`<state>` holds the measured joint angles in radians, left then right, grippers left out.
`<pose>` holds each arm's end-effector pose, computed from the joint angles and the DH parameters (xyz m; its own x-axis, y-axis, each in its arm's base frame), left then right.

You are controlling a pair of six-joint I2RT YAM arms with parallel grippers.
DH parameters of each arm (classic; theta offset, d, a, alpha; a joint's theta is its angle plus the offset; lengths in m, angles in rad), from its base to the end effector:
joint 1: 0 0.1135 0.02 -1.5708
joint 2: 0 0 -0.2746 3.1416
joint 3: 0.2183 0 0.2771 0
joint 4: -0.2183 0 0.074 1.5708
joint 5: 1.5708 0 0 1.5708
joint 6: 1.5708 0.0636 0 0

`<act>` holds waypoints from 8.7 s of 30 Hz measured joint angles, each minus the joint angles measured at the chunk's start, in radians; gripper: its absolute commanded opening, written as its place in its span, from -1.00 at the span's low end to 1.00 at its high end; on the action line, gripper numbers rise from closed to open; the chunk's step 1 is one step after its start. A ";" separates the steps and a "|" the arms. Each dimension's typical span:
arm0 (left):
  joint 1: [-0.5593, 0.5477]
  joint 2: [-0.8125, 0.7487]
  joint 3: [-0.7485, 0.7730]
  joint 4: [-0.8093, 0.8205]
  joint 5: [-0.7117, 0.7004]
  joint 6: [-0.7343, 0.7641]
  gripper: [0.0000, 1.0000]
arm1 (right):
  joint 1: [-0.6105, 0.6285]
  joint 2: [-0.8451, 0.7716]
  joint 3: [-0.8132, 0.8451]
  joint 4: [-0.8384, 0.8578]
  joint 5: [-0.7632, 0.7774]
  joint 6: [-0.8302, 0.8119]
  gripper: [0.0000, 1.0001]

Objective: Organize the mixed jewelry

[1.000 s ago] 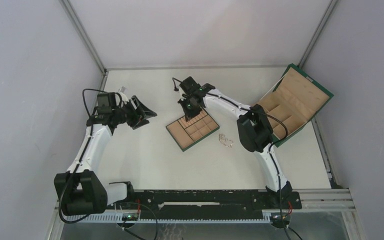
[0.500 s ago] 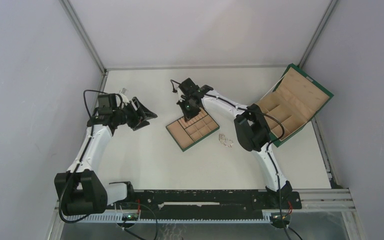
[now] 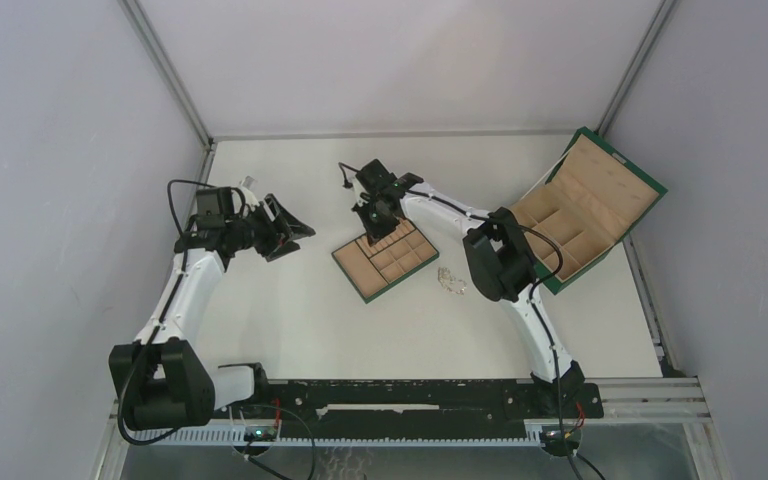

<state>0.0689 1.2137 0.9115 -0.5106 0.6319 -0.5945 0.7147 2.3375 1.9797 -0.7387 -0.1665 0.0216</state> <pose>0.2882 -0.0178 0.2565 -0.7960 -0.5079 -0.3293 -0.1162 0.6620 -0.7404 0.4065 0.3667 0.1511 -0.6870 -0.5679 -0.4534 -0.6888 0.7077 0.1573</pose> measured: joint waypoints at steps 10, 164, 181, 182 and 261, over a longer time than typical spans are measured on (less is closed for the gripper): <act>0.000 0.007 0.000 0.002 0.003 0.000 0.32 | 0.003 -0.003 -0.003 0.007 0.007 0.003 -0.16; -0.025 0.067 0.130 -0.209 -0.203 0.148 0.35 | 0.203 -0.460 -0.206 -0.006 0.239 0.295 -1.00; -0.024 0.067 0.130 -0.209 -0.203 0.148 0.35 | 0.234 -0.460 -0.144 -0.013 0.237 0.286 -1.00; -0.024 0.067 0.130 -0.209 -0.203 0.148 0.35 | 0.234 -0.460 -0.140 -0.013 0.237 0.285 -1.00; -0.022 0.071 0.109 -0.194 -0.181 0.140 0.37 | 0.224 -0.446 -0.267 0.100 0.366 0.230 -1.00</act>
<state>0.0471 1.2850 1.0203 -0.7044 0.4507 -0.4545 0.9386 1.8912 1.7130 -0.6388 0.1993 0.2516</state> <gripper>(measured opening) 0.683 0.017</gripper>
